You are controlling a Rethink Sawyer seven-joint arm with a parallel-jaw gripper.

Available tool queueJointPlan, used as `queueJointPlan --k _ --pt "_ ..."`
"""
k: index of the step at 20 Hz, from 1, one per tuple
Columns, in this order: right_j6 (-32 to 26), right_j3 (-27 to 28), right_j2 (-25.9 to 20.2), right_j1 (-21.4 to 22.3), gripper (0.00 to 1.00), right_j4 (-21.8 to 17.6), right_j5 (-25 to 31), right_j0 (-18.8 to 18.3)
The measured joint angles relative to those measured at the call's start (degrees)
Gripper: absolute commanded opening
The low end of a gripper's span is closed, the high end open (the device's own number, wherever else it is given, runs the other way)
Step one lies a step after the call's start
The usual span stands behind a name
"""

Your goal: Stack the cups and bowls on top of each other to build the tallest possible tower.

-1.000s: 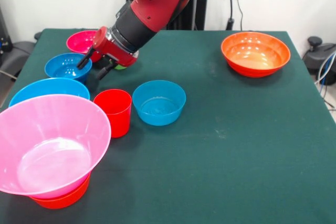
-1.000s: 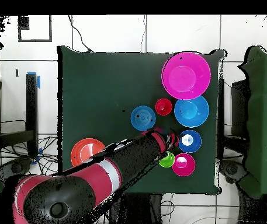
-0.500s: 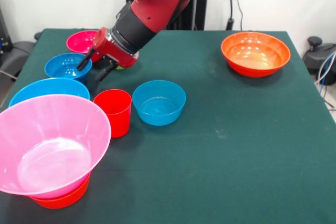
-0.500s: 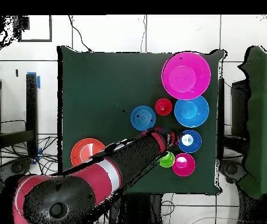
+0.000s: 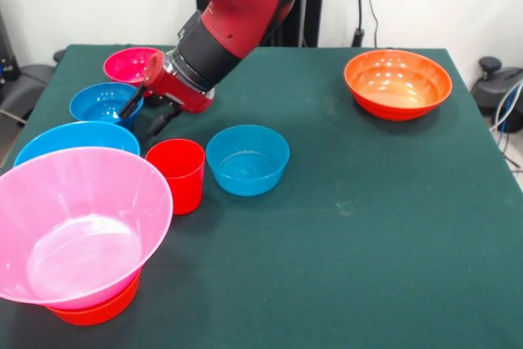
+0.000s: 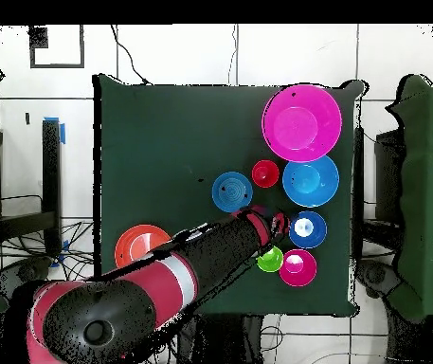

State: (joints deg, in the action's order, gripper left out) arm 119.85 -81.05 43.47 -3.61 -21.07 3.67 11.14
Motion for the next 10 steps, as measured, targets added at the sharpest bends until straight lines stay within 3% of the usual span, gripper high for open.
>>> queueJointPlan --k 10 --pt "0.0 1.7 0.9 -2.0 1.0 0.5 -1.8 -0.2"
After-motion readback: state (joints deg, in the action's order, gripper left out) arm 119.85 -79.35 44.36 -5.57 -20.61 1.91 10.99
